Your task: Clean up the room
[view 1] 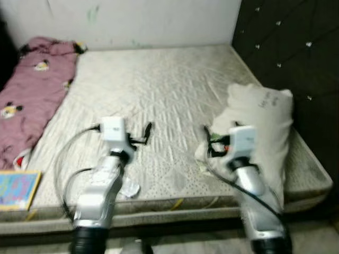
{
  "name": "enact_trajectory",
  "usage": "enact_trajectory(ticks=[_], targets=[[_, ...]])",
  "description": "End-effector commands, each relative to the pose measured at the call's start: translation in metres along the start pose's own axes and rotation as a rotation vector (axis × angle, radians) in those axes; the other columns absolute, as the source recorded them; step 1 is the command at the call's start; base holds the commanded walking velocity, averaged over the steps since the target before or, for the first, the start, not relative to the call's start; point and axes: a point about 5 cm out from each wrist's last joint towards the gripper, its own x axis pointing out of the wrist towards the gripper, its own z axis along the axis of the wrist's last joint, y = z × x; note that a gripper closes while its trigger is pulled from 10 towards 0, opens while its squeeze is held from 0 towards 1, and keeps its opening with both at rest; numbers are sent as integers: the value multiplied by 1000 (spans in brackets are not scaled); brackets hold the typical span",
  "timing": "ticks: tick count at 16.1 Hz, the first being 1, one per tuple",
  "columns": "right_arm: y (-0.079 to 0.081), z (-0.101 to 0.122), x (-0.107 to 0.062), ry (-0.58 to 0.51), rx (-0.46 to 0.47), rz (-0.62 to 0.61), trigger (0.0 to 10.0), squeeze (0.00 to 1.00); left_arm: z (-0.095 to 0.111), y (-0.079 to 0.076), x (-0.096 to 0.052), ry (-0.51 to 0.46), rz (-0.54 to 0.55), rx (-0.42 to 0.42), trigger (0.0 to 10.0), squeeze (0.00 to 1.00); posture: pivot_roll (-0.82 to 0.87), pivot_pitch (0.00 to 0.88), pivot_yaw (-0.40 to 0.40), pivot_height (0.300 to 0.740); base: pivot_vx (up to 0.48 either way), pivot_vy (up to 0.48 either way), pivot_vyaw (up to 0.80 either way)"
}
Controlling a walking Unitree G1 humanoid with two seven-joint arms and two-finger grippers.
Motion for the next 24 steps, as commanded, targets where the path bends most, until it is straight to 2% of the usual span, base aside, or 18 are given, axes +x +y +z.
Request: enact_trajectory(ticks=[1,6,12,22,24], targets=[[-9,4,-2,-5,-6,-23,10000,0,2,-9,-1,-7,-26,2,10000,0,-37,0,34,740,0,480,0],[-8,4,0,2,-16,-16,10000,0,4,-4,-4,-11,-9,16,10000,0,-26,0,29,740,0,480,0],[-8,5,3,-4,-31,-7,10000,0,12,-9,-1,-58,-64,3,10000,0,-26,0,31,740,0,0,246],[-8,7,6,-9,-46,3,10000,0,13,-10,-2,-66,-76,-9,10000,0,-22,0,25,740,333,0,0],[-8,7,8,-9,-42,4,10000,0,11,-10,0,-52,-49,-23,10000,0,-20,0,24,740,0,0,0]])
